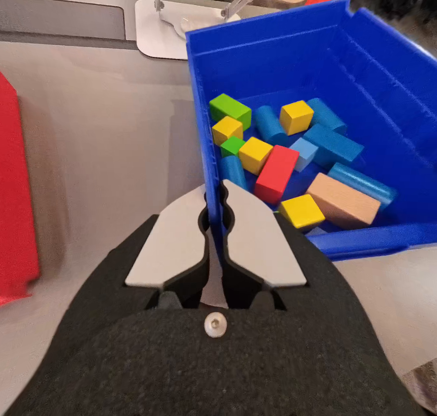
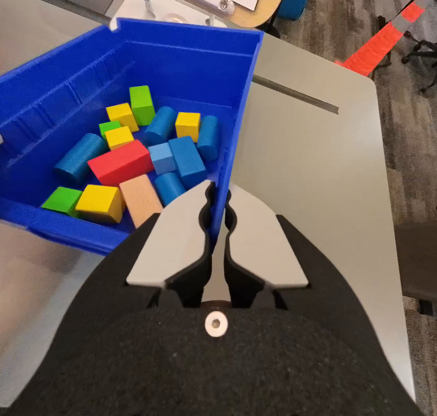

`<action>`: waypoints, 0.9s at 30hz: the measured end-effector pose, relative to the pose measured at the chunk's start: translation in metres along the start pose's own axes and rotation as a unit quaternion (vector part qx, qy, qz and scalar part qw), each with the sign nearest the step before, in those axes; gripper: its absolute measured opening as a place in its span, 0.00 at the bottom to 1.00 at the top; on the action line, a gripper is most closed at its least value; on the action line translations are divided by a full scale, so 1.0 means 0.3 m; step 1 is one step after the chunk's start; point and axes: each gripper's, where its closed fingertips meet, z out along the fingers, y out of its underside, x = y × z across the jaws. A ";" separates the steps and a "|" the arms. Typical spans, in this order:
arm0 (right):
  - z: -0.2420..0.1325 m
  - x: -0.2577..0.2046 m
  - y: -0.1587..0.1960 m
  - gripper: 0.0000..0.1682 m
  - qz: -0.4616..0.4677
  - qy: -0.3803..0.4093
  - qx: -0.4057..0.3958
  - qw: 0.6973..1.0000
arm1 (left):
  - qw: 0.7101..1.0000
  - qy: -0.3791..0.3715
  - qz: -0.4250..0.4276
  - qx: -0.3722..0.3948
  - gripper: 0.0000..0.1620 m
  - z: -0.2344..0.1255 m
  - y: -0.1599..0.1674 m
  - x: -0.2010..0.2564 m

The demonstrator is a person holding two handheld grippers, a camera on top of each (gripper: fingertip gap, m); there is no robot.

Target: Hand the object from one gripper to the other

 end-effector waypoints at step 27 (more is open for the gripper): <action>0.100 0.154 0.178 0.03 0.230 -0.062 0.132 0.962 | 0.967 -0.058 0.213 0.125 0.01 -0.031 -0.078 0.204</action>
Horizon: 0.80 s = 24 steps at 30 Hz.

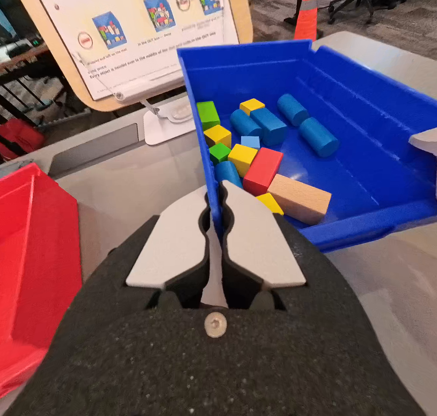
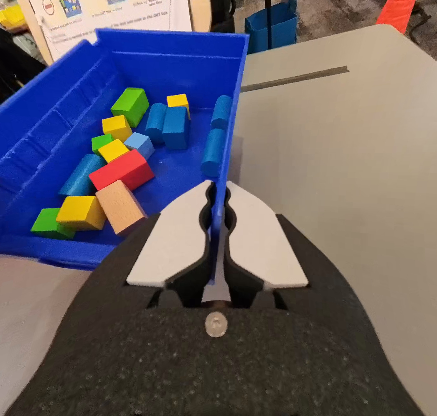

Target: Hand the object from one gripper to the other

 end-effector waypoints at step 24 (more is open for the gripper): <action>0.023 -0.089 0.064 0.03 -0.065 0.011 -0.001 0.998 | 0.997 0.003 -0.077 0.004 0.01 0.018 0.175 -0.081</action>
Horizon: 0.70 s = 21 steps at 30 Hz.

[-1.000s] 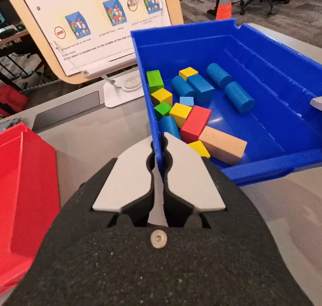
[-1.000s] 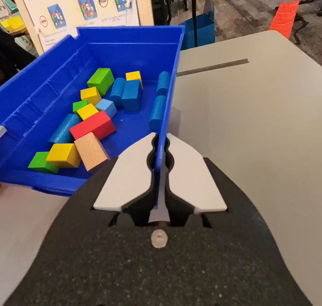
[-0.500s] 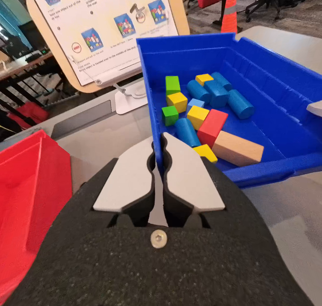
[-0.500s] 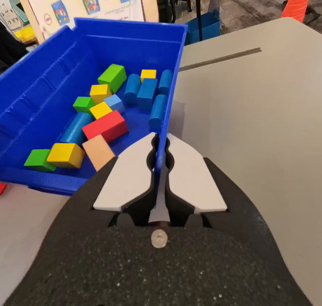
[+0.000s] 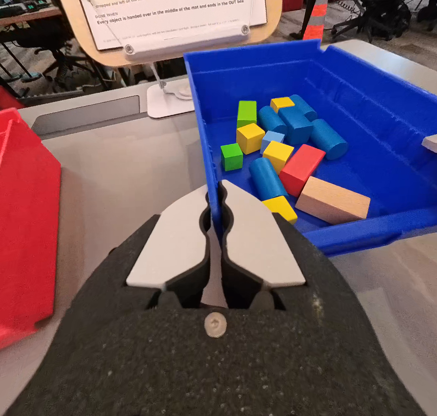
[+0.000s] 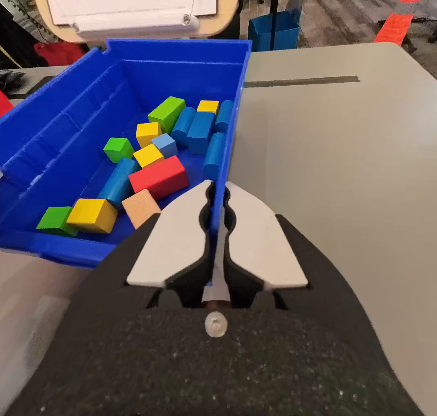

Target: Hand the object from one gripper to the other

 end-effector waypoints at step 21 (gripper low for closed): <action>0.193 -0.530 0.068 0.03 -0.019 -0.082 0.006 0.996 | 0.999 -0.013 -0.033 -0.039 0.27 -0.117 0.207 -0.424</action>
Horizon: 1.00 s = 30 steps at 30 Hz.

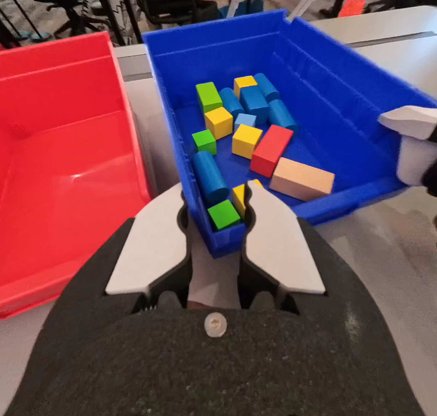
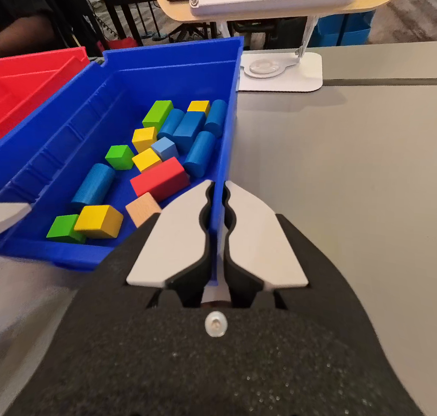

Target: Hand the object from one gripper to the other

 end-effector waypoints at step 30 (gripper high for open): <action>0.071 -0.195 -0.003 0.03 0.042 -0.030 -0.004 0.999 | 0.950 -0.281 -0.135 -0.032 0.02 -0.630 0.235 -1.054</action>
